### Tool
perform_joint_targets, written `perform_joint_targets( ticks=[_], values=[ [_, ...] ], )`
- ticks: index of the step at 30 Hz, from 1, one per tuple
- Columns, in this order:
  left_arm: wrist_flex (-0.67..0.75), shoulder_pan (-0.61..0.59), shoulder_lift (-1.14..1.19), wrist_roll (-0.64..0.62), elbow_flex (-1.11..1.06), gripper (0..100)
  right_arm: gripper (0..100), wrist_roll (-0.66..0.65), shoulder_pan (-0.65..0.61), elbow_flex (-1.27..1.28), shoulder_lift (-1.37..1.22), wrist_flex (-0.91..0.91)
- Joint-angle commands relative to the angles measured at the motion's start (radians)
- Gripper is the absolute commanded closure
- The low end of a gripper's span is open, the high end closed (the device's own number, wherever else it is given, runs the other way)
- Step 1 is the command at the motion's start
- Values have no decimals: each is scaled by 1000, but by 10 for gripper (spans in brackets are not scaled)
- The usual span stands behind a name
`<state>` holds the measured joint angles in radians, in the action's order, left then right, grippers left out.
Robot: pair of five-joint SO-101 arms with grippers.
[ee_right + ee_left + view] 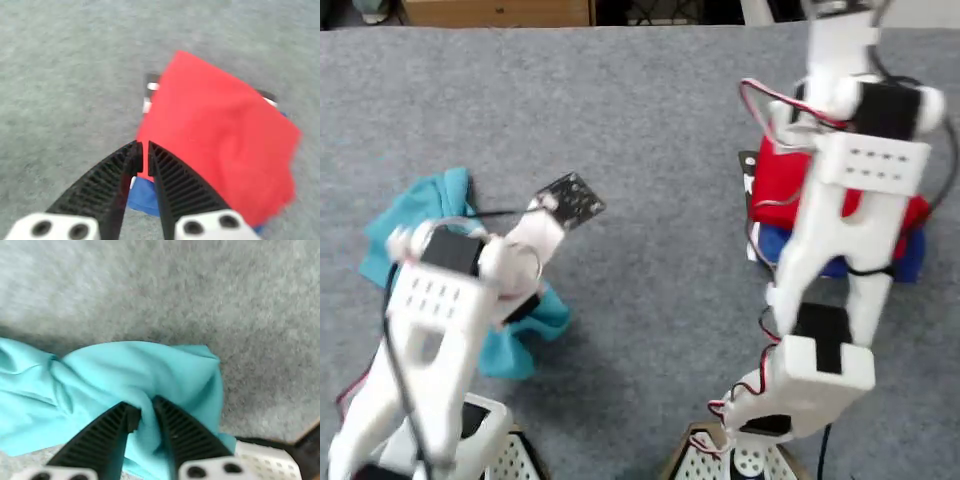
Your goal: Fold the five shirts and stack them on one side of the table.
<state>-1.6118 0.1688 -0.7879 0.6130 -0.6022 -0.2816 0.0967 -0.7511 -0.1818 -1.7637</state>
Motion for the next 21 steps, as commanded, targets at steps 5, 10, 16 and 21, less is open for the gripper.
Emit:
perform_joint_targets(
  ticks=[5, 10, 16, 21],
  values=[
    [11, -216, -313, -26, -16, 683, 969, 11, -313, -13, -170, 26],
    [12, -539, -338, -97, 28, 683, 954, 72, -522, -15, -328, 86],
    [147, -1020, -313, -212, -15, 759, 720, 247, -761, -117, -455, 127],
    [419, -1294, -311, -213, -219, 875, 694, 319, -878, -263, -584, 132]
  ],
)
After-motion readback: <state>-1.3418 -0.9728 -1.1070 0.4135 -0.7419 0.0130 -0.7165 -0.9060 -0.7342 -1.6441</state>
